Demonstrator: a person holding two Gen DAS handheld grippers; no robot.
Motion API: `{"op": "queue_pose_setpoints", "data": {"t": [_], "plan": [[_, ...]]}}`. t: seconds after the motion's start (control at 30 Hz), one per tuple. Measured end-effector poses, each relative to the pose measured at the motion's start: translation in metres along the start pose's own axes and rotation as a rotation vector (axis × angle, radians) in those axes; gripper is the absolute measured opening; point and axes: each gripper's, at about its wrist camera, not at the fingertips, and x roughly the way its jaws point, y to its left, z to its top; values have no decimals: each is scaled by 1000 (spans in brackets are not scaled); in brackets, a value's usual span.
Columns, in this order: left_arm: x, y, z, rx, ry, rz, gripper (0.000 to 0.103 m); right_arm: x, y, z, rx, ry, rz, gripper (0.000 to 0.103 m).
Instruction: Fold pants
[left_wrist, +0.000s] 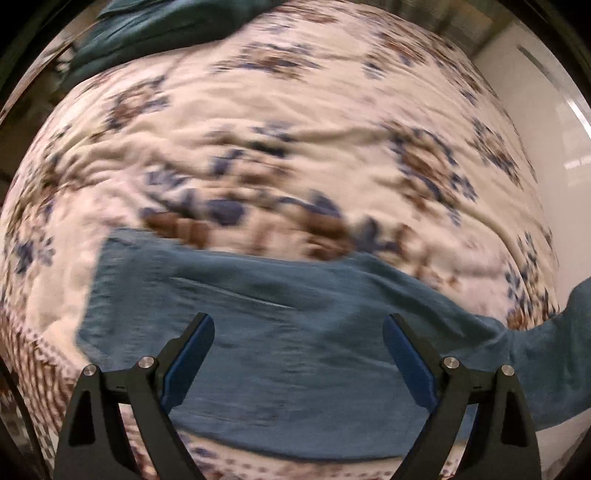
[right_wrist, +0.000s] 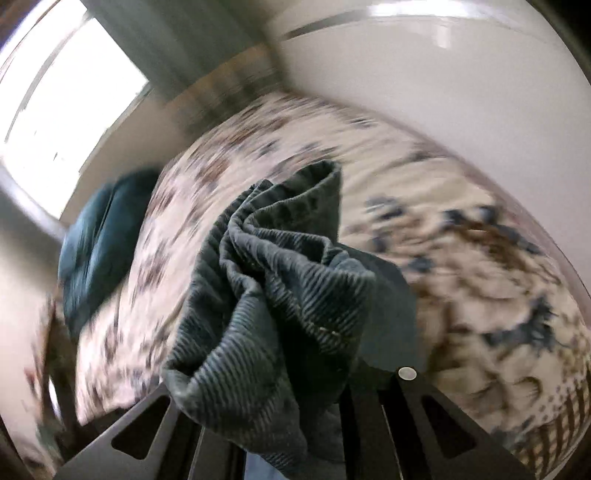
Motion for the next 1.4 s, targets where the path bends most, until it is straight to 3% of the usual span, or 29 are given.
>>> {"op": "queue_pose_setpoints", "data": {"t": [0.17, 0.27, 0.37, 0.53, 0.8, 1.0, 1.03, 1.07, 1.1, 1.17, 1.3, 1.4], "plan": [[-10, 65, 1, -51, -22, 55, 93, 57, 100, -86, -177, 142, 2, 6], [-4, 95, -2, -62, -12, 63, 93, 99, 132, -142, -242, 241, -31, 6], [5, 116, -6, -65, 10, 64, 93, 126, 144, -181, -295, 287, -79, 6], [17, 134, -15, -64, 33, 60, 93, 142, 154, -216, -388, 303, -108, 7], [20, 158, -17, -121, 53, 41, 93, 133, 192, -256, -619, 322, -95, 6], [23, 170, -14, -134, 66, 47, 93, 152, 208, -291, -807, 442, -164, 13], [24, 173, -14, -138, 68, 48, 93, 153, 209, -289, -805, 458, -163, 15], [24, 175, -13, -140, 71, 49, 93, 152, 209, -282, -761, 499, -126, 28], [24, 177, -13, -145, 74, 47, 93, 150, 206, -274, -690, 541, -63, 52], [21, 182, -12, -163, 83, 30, 93, 143, 197, -256, -542, 591, 36, 72], [15, 175, -7, -176, 100, -45, 93, 119, 168, -210, -240, 632, 207, 72], [18, 150, 1, -153, 136, -144, 93, 98, 138, -178, -118, 573, 165, 72]]}}
